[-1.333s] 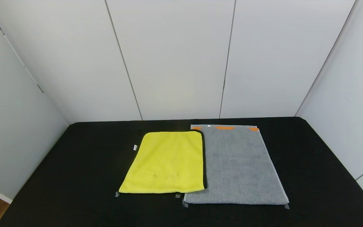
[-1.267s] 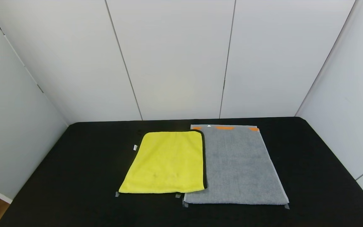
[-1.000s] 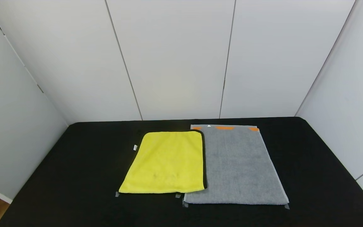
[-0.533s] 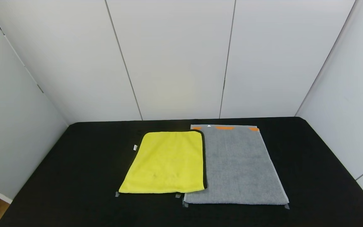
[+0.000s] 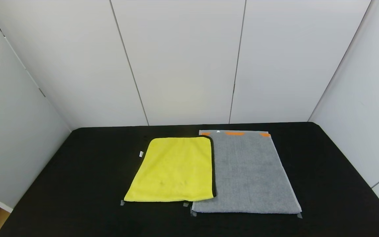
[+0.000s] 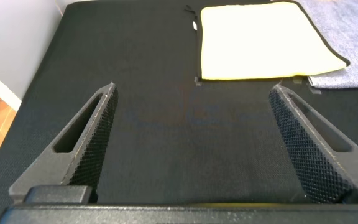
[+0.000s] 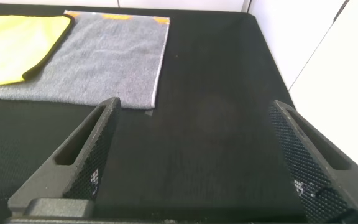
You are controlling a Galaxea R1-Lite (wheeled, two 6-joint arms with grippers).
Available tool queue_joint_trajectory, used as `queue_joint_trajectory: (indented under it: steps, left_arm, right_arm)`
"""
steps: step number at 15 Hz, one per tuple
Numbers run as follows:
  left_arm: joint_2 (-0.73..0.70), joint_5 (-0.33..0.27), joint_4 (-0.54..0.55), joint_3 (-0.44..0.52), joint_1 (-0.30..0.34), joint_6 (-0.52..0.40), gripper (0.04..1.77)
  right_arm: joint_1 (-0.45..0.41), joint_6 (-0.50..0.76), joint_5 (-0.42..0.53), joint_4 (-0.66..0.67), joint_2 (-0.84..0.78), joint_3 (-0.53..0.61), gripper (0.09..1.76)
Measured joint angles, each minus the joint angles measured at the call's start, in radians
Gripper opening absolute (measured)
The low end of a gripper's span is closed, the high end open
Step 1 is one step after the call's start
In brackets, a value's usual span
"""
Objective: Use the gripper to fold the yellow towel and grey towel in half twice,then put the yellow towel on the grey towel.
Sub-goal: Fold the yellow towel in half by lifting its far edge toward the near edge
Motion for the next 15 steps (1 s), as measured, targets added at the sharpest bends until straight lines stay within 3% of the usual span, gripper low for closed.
queue_joint_trajectory:
  steps: [4, 8, 11, 15]
  left_arm:
    - [0.003, -0.011, 0.020, -0.008, 0.000, 0.003, 1.72]
    - [0.087, -0.046, 0.087, -0.177, -0.001, 0.014, 1.72]
    - [0.163, -0.051, 0.094, -0.243, -0.002, 0.016, 1.72]
    - [0.173, -0.051, 0.094, -0.250, -0.001, 0.017, 1.72]
  right_arm:
    - [0.000, 0.000, 0.000, 0.009, 0.003, -0.008, 1.71]
    - [0.002, -0.003, 0.006, 0.030, 0.155, -0.215, 1.71]
    - [0.003, -0.008, 0.009, 0.036, 0.279, -0.324, 1.71]
    - [0.003, -0.009, 0.009, 0.036, 0.290, -0.331, 1.71]
